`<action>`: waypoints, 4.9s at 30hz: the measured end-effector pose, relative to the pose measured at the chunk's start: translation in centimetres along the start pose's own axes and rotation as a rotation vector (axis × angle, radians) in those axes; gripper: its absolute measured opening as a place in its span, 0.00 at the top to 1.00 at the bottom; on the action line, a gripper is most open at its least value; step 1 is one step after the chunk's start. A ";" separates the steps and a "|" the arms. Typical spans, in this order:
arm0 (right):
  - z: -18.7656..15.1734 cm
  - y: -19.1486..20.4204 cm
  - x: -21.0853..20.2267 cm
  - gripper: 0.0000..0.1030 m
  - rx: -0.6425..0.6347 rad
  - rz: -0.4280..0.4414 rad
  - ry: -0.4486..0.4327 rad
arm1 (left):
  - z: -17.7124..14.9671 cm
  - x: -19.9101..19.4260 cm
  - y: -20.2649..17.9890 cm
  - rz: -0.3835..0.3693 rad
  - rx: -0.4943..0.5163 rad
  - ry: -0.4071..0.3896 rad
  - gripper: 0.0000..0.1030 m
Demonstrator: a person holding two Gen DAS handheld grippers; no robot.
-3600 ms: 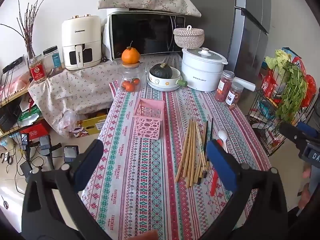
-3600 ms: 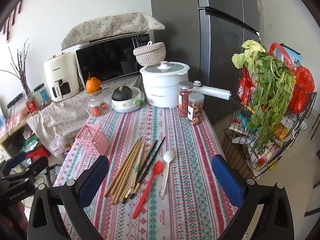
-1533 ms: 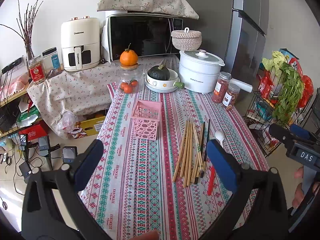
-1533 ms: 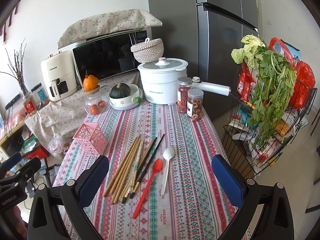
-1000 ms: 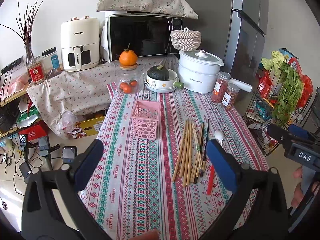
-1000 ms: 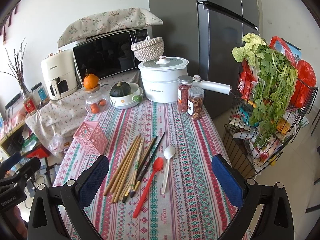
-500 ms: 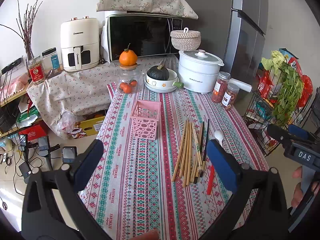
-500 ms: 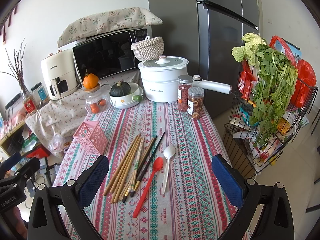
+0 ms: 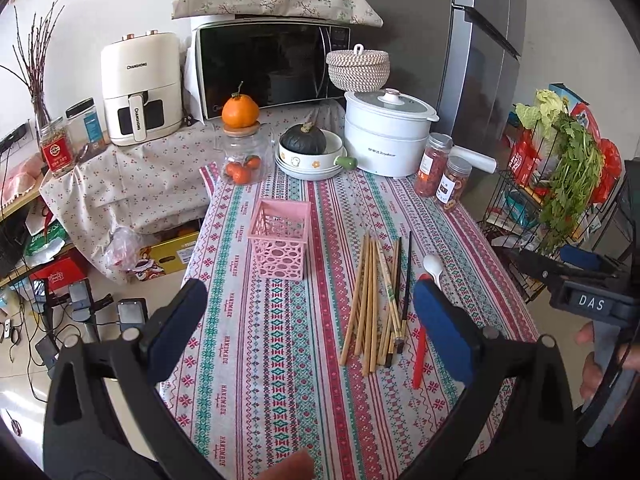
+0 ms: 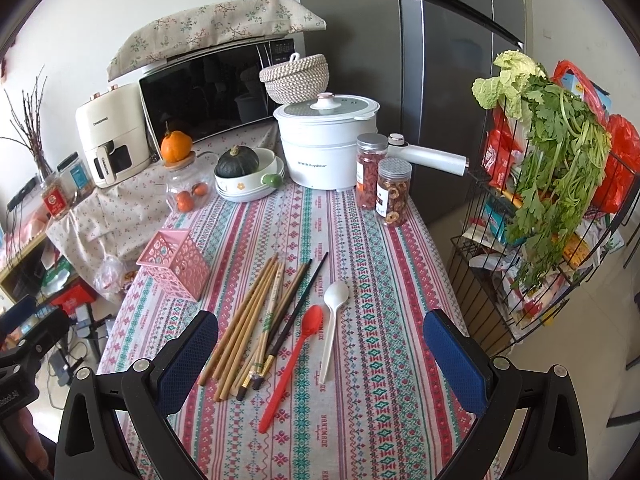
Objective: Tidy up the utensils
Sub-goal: 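Lower the left tool onto the wooden chopsticks and close on one, then lift the wooden chopstick with the left tool while the right tool grasps a black chopstick, then lower the wooden chopstick into the pink basket and open the left tool while the right tool lifts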
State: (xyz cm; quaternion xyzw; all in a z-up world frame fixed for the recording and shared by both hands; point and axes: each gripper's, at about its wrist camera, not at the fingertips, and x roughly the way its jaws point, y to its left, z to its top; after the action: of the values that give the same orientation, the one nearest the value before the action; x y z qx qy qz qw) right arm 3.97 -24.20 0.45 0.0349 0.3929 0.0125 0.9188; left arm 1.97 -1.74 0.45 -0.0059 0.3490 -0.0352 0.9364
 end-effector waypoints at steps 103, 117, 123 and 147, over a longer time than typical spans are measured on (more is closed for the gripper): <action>6.8 2.1 10.9 0.95 0.069 0.219 -0.003 | 7.2 0.1 8.0 -0.250 -0.138 -0.312 0.94; 8.4 5.0 6.8 0.95 0.029 0.286 -0.111 | 6.8 8.4 8.5 -0.120 -0.105 -0.247 0.94; 9.1 6.6 5.4 0.97 -0.004 0.331 -0.109 | 6.7 11.9 8.6 -0.110 -0.101 -0.155 0.94; 7.8 10.3 23.1 0.63 0.007 0.286 0.313 | 3.5 8.1 10.9 0.017 -0.163 0.121 0.15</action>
State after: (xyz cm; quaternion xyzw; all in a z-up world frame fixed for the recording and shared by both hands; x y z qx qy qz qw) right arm 25.61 -13.19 -10.15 0.0910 0.5219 0.1465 0.8354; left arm 10.98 8.50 -2.58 -0.0771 0.4068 0.0012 0.9103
